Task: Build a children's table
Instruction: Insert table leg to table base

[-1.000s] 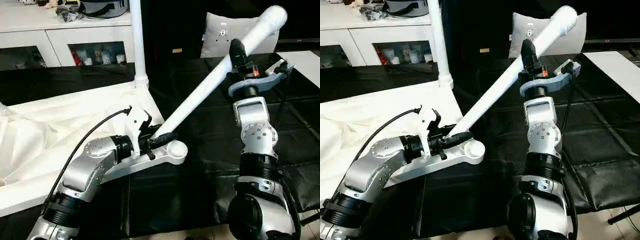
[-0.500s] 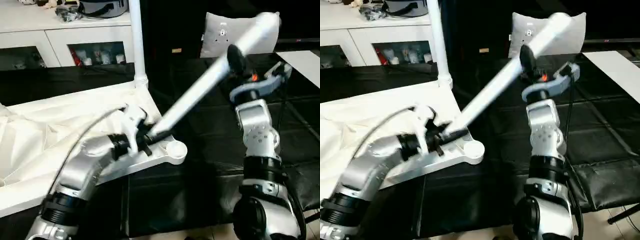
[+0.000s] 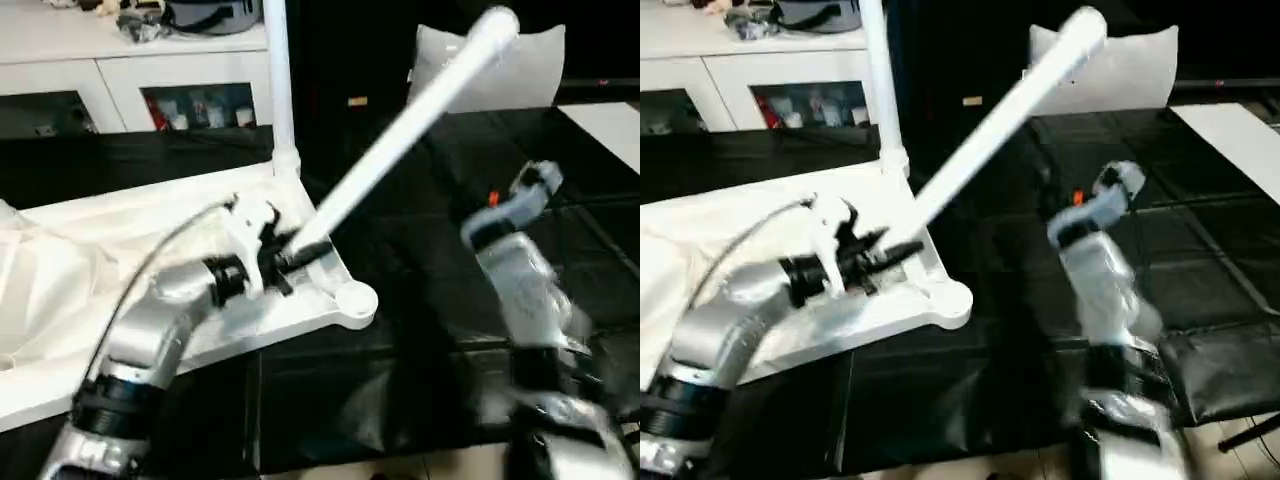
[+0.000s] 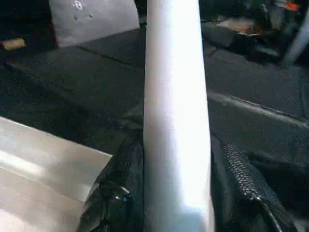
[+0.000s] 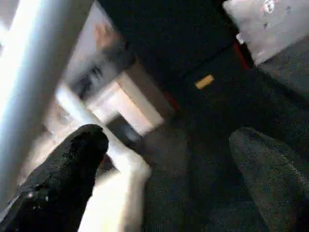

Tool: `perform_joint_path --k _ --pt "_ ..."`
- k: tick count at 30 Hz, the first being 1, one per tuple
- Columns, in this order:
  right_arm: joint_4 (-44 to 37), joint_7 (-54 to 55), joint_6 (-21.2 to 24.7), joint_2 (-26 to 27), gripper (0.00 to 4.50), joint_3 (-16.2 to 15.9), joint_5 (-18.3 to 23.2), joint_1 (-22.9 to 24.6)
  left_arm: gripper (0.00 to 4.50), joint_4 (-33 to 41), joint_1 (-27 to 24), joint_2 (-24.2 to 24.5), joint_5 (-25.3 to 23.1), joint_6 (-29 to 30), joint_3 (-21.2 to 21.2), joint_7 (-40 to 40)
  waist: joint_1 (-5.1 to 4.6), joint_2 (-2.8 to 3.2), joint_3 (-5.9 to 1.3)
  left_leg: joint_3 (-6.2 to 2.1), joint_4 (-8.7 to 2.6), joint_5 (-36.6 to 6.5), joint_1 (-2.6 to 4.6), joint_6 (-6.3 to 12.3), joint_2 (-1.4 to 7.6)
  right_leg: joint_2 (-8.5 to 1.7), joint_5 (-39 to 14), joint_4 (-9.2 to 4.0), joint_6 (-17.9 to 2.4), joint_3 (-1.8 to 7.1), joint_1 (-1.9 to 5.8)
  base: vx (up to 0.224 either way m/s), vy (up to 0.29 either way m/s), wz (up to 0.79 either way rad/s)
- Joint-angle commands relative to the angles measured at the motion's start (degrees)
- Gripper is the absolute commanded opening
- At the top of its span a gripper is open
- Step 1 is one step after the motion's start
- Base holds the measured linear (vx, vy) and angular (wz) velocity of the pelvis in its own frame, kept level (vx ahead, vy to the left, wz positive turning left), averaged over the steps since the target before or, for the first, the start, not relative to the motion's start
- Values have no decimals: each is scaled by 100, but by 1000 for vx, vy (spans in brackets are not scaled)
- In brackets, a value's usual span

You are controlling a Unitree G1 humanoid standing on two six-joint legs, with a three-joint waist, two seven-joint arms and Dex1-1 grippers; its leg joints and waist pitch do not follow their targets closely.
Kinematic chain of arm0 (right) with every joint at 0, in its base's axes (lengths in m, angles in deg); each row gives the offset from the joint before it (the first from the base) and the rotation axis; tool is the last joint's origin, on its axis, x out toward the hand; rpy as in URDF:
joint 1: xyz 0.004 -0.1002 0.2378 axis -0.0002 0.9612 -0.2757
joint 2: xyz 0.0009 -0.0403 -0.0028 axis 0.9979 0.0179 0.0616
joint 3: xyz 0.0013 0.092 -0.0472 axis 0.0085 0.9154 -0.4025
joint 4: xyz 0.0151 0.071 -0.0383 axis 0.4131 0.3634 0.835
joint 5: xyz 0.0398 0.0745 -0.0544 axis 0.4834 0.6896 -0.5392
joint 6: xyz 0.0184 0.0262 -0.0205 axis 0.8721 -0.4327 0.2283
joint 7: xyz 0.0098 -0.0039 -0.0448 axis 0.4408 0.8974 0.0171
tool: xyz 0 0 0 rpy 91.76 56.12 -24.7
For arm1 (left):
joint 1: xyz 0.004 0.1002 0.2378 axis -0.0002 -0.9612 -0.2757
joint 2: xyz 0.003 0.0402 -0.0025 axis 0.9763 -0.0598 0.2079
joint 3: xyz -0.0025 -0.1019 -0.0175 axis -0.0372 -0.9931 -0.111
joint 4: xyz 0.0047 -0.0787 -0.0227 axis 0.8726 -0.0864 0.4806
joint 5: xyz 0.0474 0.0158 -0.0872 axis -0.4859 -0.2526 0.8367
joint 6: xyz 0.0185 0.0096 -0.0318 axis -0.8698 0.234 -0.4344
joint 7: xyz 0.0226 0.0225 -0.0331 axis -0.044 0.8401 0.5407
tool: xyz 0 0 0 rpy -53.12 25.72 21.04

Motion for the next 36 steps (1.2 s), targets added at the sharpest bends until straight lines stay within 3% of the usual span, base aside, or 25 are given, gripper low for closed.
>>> perform_joint_path --k 1,2,8,9,10,11,13,15,16,20,29,33,35,36 --pt "-189 -365 -711 -461 450 -597 -1036 40 139 105 109 108 -150 40 -9 16 44 -63 -412 96 -315 -275 -104 296 -8 -257 -1943 -506 -59 286 499 0 0 0" --pt "-174 -471 -1019 -676 450 -810 -1402 31 139 113 104 136 -180 46 8 9 41 -78 -413 101 -305 -287 -114 306 -29 -253 -2009 -508 -15 287 508 0 0 0" --pt "-102 -619 -1774 -1458 450 -1347 -2454 -165 139 125 110 230 -264 65 57 -21 23 -94 -404 103 -283 -332 -111 465 -45 -212 -2138 -530 32 261 489 0 0 0" --pt "-78 -639 -2052 -1683 450 -1508 -2782 -232 139 124 116 254 -284 67 70 -28 28 -107 -412 102 -281 -310 -114 462 -34 -221 -2106 -523 17 263 483 0 0 0" --pt "-5 -601 -2778 -2209 450 -1937 -3655 -361 139 131 124 285 -307 99 80 -40 36 -100 -409 93 -278 -273 -113 445 -19 -224 -2044 -506 -28 266 477 0 0 0" --pt "-5 -601 -2778 -2209 450 -1937 -3655 -361 139 131 124 285 -307 99 80 -40 34 -107 -406 100 -265 -271 -118 438 -26 -217 -2041 -505 -39 256 476 0 0 0" --pt "172 -411 -3261 -2563 450 -2264 -4360 -500 139 144 126 331 -349 130 114 -80 37 -104 -403 94 -263 -270 -124 483 -28 -224 -2014 -483 -69 270 485 0 0 0" --pt "334 -304 -3450 -2643 450 -2342 -4613 -610 139 160 119 368 -376 140 141 -133 22 -117 -401 103 -254 -293 -126 521 -47 -212 -2001 -482 -95 266 486 0 0 0" --pt "563 -60 -3687 -2752 450 -2491 -5011 -806 139 190 113 409 -389 176 169 -200 2 -98 -401 106 -249 -344 -118 555 -47 -213 -2026 -491 -130 262 479 0 0 0" --pt "758 175 -3939 -2865 450 -2709 -5411 -1039 139 229 117 478 -397 220 230 -304 -43 -111 -398 102 -253 -466 -113 586 -34 -204 -1889 -462 -246 277 489 0 0 0" --pt "2157 690 -4500 -2872 450 -3351 -6381 -1662 139 494 84 712 -441 211 457 -755 -75 -117 -394 105 -238 -547 -111 589 -21 -210 -1766 -409 -503 295 488 0 0 0" --pt "2489 946 -4589 -2817 450 -3436 -6527 -1813 139 719 13 907 -442 279 611 -994 -79 -115 -404 103 -237 -490 -108 581 -4 -218 -1589 -358 -586 312 489 0 0 0" --pt "2767 909 -4767 -2731 434 -3515 -6513 -1798 139 810 21 963 -438 274 604 -1022 -84 -170 -399 111 -235 -525 -115 575 -4 -215 -1605 -351 -587 317 497 0 0 0" --pt "2767 909 -4767 -2731 424 -3515 -6513 -1798 139 810 21 963 -438 274 604 -1022 -77 -170 -391 113 -229 -553 -120 570 -14 -217 -1684 -348 -550 314 495 0 0 0"
